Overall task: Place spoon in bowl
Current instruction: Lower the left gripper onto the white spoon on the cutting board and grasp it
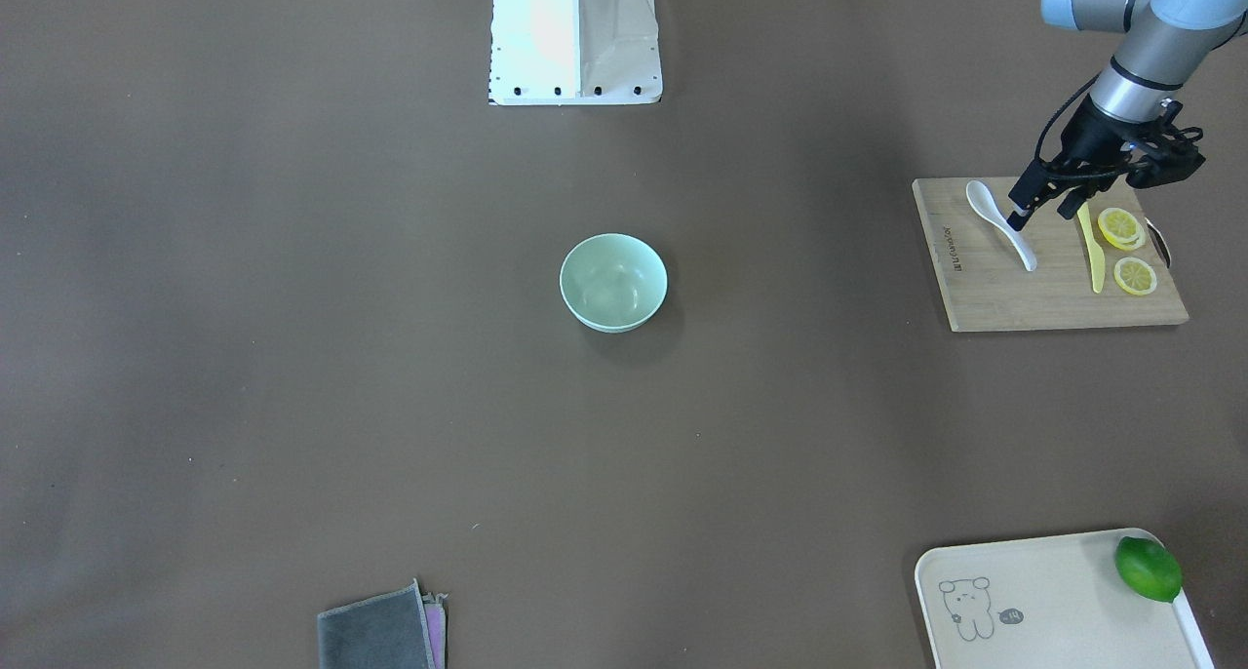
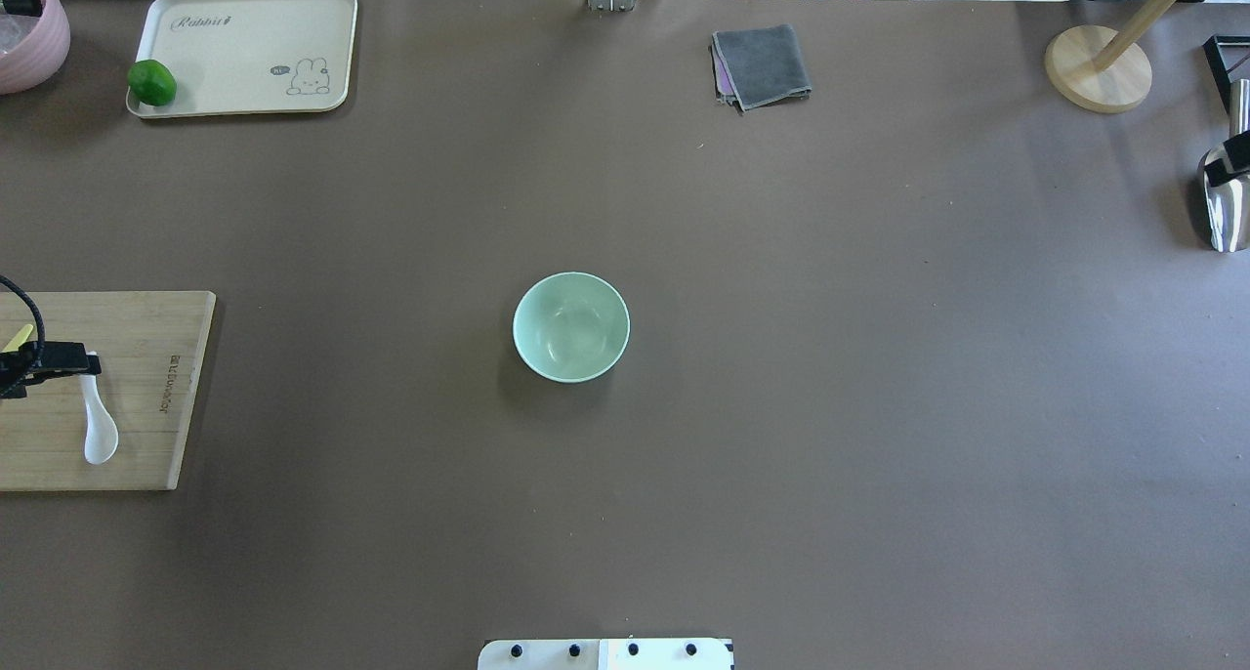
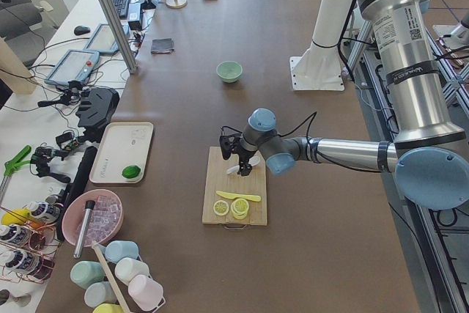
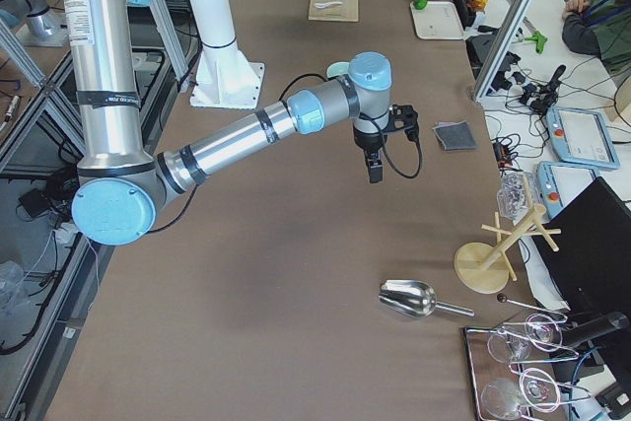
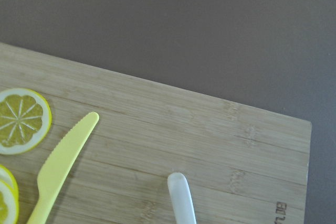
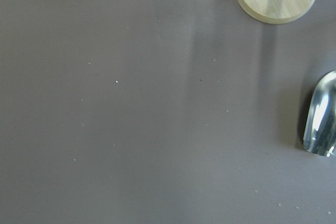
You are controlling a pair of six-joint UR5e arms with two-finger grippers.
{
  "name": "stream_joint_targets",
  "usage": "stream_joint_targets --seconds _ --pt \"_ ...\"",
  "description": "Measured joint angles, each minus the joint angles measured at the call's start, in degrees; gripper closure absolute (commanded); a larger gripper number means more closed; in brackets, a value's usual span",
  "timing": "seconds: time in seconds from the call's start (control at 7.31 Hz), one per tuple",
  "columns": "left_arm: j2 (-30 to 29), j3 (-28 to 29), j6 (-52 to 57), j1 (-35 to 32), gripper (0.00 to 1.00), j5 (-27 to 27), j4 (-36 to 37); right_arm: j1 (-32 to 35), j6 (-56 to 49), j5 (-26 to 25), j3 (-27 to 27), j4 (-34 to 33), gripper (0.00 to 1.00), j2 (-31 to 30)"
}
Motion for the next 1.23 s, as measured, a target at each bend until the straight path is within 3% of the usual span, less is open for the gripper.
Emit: stream_joint_targets --seconds 0.68,1.09,1.23 --pt "-0.5 1.6 -2.7 4.0 0.6 4.1 -0.3 4.2 -5.6 1.4 0.4 0.1 0.0 -4.7" --pt "-0.5 2.3 -2.7 5.1 1.0 5.5 -0.3 4.4 -5.7 1.3 0.7 0.2 0.0 -5.2" --pt "-0.7 2.3 -2.6 5.2 1.0 5.7 -0.3 4.4 -5.7 1.2 0.7 0.2 0.0 -5.3"
